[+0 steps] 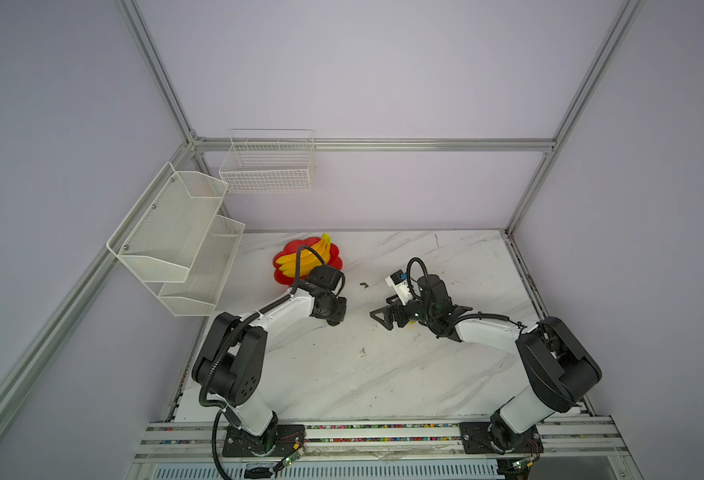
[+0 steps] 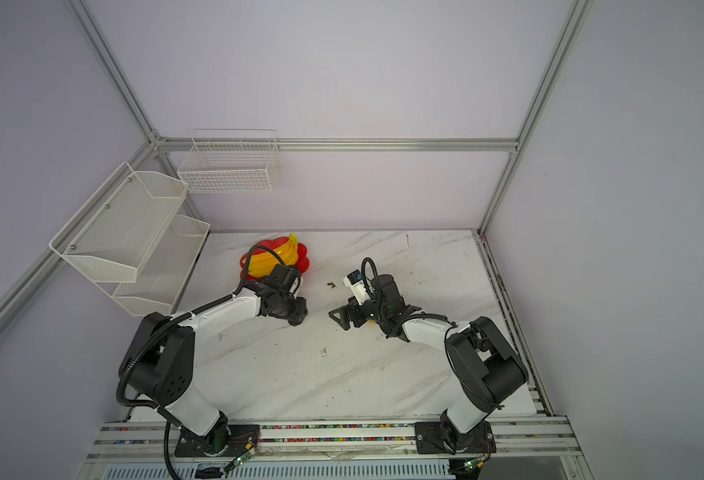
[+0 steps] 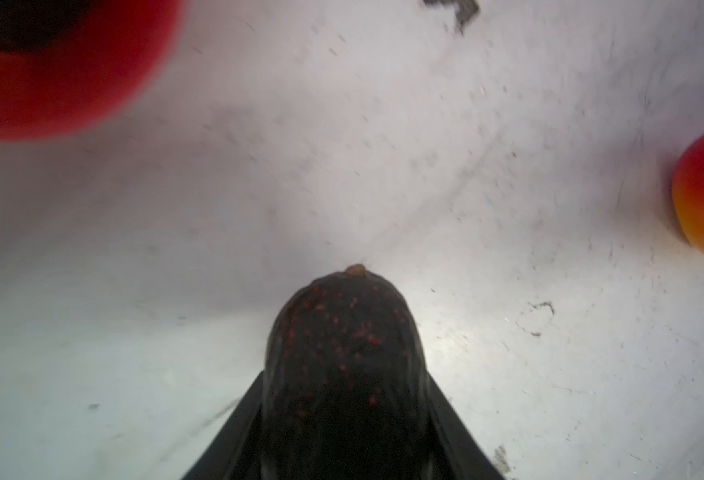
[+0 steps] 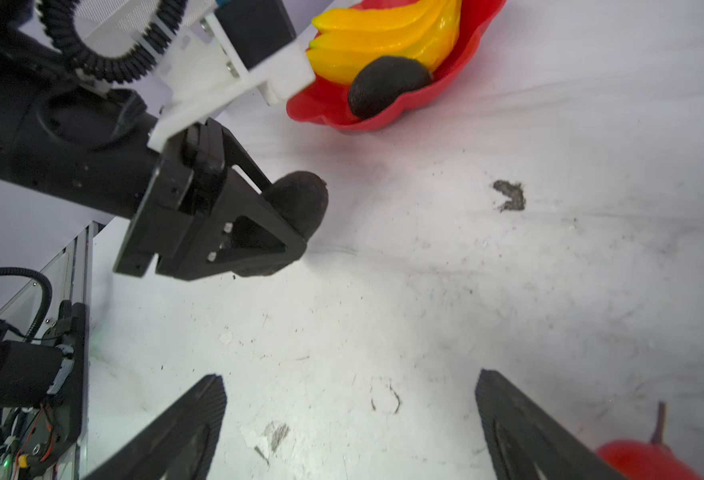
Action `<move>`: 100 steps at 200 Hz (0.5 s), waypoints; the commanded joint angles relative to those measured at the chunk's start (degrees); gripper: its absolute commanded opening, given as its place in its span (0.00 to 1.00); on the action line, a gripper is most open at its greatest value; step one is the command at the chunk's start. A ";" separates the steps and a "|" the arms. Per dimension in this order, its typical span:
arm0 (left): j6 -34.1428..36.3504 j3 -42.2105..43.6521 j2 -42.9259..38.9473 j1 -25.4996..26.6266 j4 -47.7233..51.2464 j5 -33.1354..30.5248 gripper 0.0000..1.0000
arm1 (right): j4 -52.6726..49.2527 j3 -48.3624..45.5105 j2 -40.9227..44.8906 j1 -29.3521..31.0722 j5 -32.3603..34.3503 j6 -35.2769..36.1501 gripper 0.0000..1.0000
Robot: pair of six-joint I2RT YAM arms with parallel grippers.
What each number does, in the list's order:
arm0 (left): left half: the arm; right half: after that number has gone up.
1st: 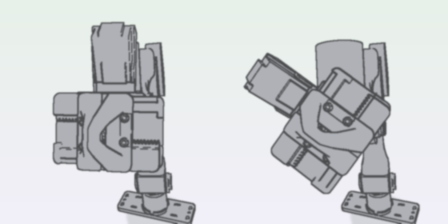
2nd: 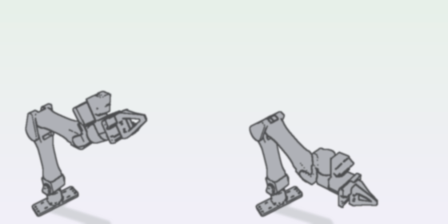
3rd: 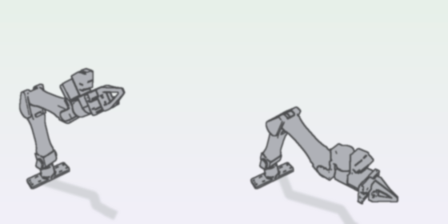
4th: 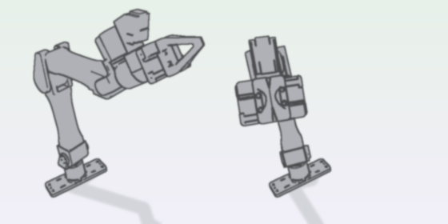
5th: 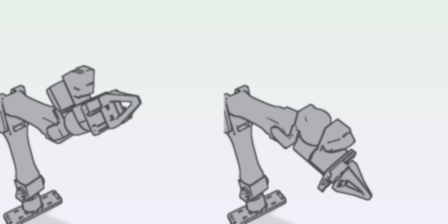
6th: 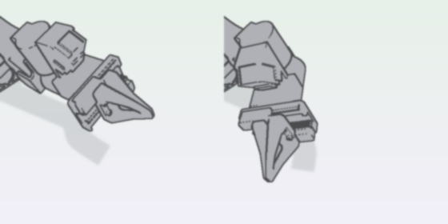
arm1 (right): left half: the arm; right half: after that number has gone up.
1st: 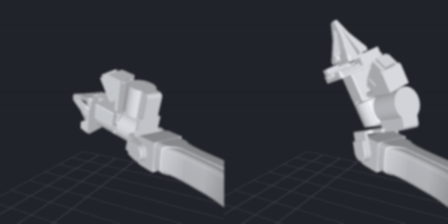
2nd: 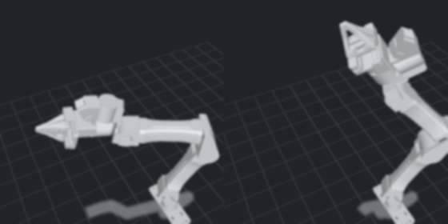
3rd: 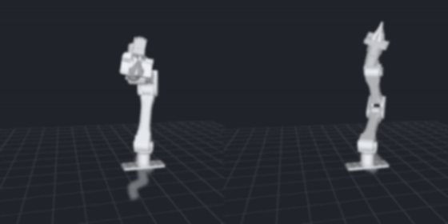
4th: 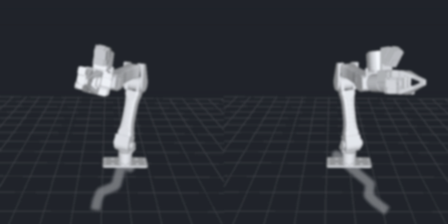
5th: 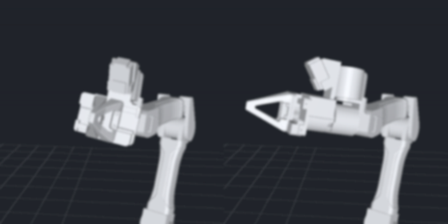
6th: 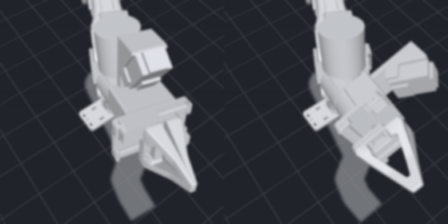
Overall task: Place and organize the fake fruits in the fruit bowl
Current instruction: 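Place the second avocado in the bowl next to the first with the left gripper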
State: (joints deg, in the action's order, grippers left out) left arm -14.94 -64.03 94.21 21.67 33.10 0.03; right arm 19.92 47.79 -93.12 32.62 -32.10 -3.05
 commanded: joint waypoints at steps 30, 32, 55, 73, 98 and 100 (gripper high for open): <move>22.89 -15.52 3.48 -10.77 -1.41 -1.96 0.39 | 4.85 8.70 -4.95 -0.10 -3.37 -1.01 0.97; 23.41 -16.11 3.86 -10.88 -1.21 -2.01 0.39 | 4.99 8.83 -5.07 -0.10 -3.51 -1.09 0.97; 28.89 -21.92 8.52 -12.30 1.35 -4.13 0.39 | 6.36 8.88 -5.58 -0.01 -4.20 -1.74 0.97; 32.26 -25.45 11.81 -13.50 2.98 -5.49 0.40 | 6.02 8.56 -5.69 0.07 -4.11 -1.60 0.97; 35.87 -27.61 14.59 -14.55 3.99 -5.13 0.41 | 5.72 7.79 -5.24 0.07 -3.72 -1.35 0.97; 36.10 -27.63 14.66 -14.55 3.99 -5.06 0.41 | 5.67 7.77 -5.23 0.07 -3.69 -1.35 0.97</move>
State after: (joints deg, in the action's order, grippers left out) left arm 14.02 -86.28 107.94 8.36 35.00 -4.03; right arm 23.83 55.77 -98.52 32.62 -34.96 -4.45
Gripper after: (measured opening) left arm 0.462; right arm 0.974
